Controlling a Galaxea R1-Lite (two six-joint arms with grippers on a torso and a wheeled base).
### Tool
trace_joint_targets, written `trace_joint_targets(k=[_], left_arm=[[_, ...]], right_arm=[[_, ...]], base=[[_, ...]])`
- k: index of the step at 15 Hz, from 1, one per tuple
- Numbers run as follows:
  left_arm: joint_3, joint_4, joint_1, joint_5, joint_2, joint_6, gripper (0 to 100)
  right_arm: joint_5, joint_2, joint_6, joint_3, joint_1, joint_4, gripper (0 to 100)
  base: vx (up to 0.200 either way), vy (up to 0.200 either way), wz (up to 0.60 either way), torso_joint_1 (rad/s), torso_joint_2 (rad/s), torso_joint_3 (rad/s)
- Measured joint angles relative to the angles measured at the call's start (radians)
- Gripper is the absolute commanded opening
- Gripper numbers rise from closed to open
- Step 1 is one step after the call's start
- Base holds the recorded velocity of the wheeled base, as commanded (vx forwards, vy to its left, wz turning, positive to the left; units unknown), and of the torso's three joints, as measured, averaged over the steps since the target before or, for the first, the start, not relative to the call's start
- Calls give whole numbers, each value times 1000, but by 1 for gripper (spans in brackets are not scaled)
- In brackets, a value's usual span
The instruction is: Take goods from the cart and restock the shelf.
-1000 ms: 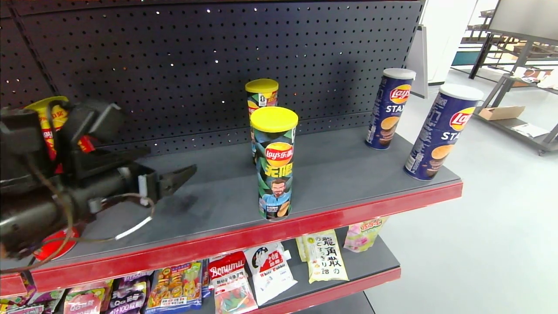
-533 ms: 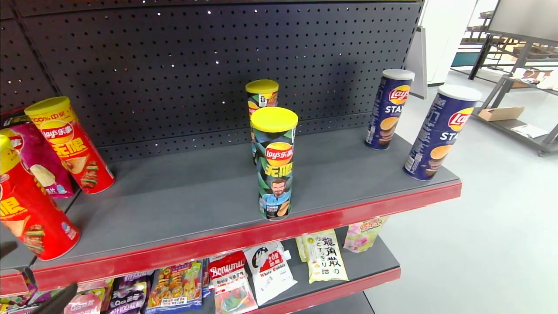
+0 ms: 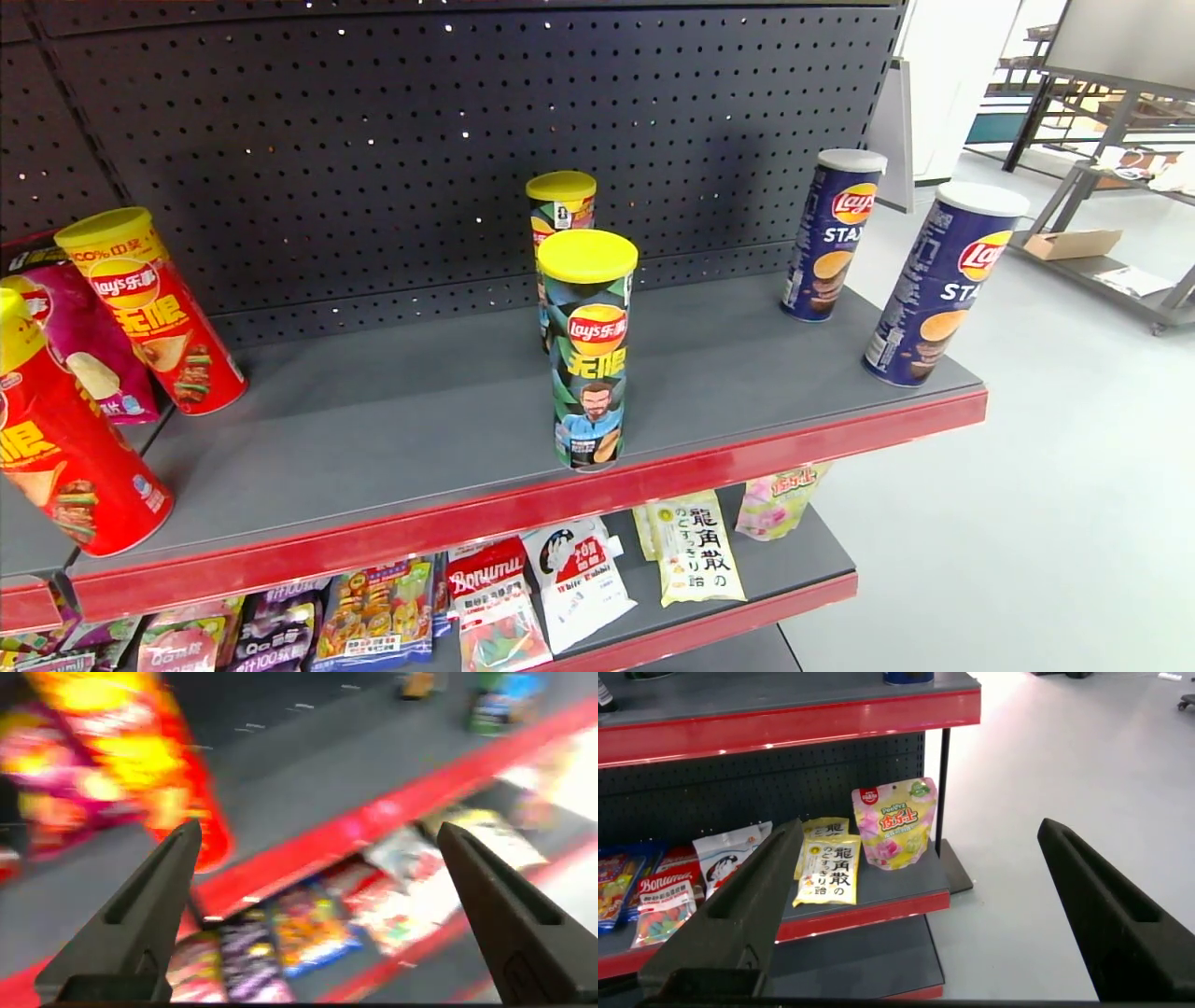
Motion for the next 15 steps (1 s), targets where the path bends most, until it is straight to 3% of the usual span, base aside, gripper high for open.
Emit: trace_joint_targets(k=[3, 6, 8, 10, 15], left_arm=[[-22, 2, 5, 83, -4, 65, 100], [-19, 4, 6, 88, -26, 67, 100], [-3, 6, 6, 89, -47, 60, 100], [18, 3, 6, 82, -63, 13, 100], [53, 2, 6, 90, -76, -33, 100]], right_arm=[[0, 0, 0, 0, 0, 0, 100], [2, 0, -4, 0, 0, 0, 100], [4, 0, -7, 0, 0, 0, 100], [4, 0, -7, 1, 0, 0, 100], [-19, 0, -7, 1, 0, 0, 100]], base=[[0, 0, 0, 0, 0, 0], [0, 0, 0, 0, 0, 0], [0, 0, 0, 0, 0, 0], [0, 0, 0, 0, 0, 0], [0, 0, 0, 0, 0, 0]])
